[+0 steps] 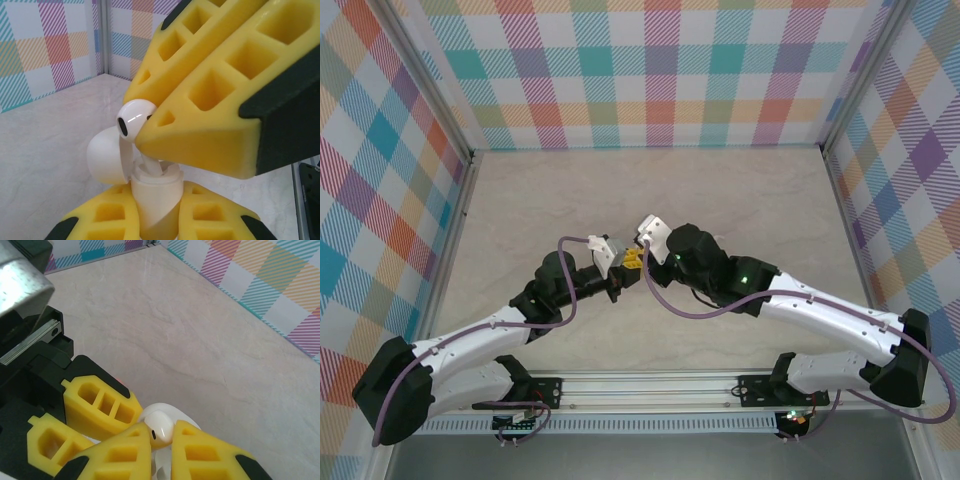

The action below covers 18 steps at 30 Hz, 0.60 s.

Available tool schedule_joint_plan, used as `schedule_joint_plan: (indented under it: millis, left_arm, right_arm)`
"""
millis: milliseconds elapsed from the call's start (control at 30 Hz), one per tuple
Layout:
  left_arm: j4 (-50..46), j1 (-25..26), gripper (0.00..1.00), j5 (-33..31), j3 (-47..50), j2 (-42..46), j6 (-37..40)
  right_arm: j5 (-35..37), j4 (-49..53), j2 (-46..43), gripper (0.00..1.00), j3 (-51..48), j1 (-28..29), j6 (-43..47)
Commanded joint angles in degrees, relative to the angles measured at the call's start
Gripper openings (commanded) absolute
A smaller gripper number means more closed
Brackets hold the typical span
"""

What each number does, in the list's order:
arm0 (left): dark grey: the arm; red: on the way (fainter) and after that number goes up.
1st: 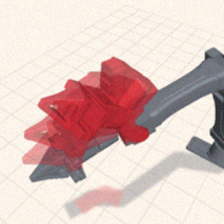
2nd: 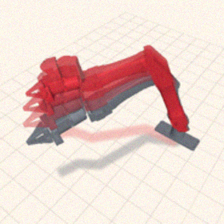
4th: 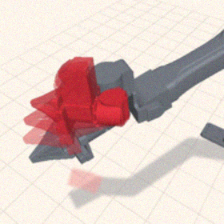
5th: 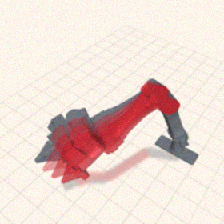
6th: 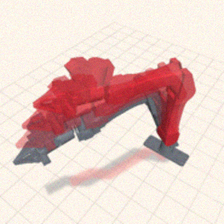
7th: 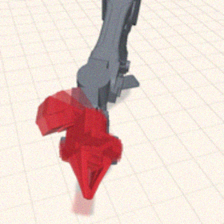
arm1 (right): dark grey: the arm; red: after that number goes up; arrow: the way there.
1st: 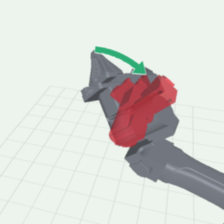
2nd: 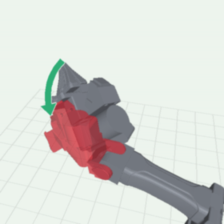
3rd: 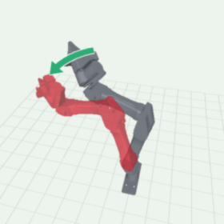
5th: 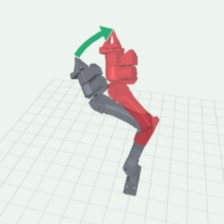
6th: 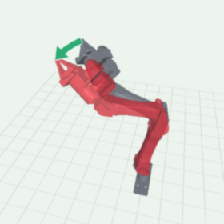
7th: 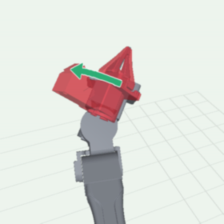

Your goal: Insert wireless bluetooth earbuds into charging case

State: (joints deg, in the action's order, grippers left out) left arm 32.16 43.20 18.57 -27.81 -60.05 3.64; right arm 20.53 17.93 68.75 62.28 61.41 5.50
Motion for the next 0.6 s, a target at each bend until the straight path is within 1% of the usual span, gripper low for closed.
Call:
schedule_joint_plan:
  millis: [0,133,367,467,567]
  left_arm:
    - [5.3,-0.3,0.00,-0.7,-3.0,2.4,-1.3]
    - [6.1,-0.3,0.00,0.2,-3.2,2.7,-2.1]
    - [9.1,-0.3,0.00,2.1,-1.5,4.2,-1.8]
    - [8.9,-0.3,0.00,2.7,-1.4,4.5,-1.8]
    - [8.2,-0.4,0.00,1.9,-1.2,5.0,-1.3]
  right_arm:
    - [-4.5,1.1,-0.6,0.13,-2.9,0.6,-1.9]
    - [-4.5,-1.6,-2.0,0.13,-5.4,0.3,-2.8]
    - [-6.9,-2.1,-4.7,0.12,-5.9,-1.7,-6.1]
    - [-7.2,-2.4,-6.4,0.12,-5.5,-1.7,-6.2]
    - [-7.4,-0.7,-6.8,0.11,-3.9,-1.7,-5.3]
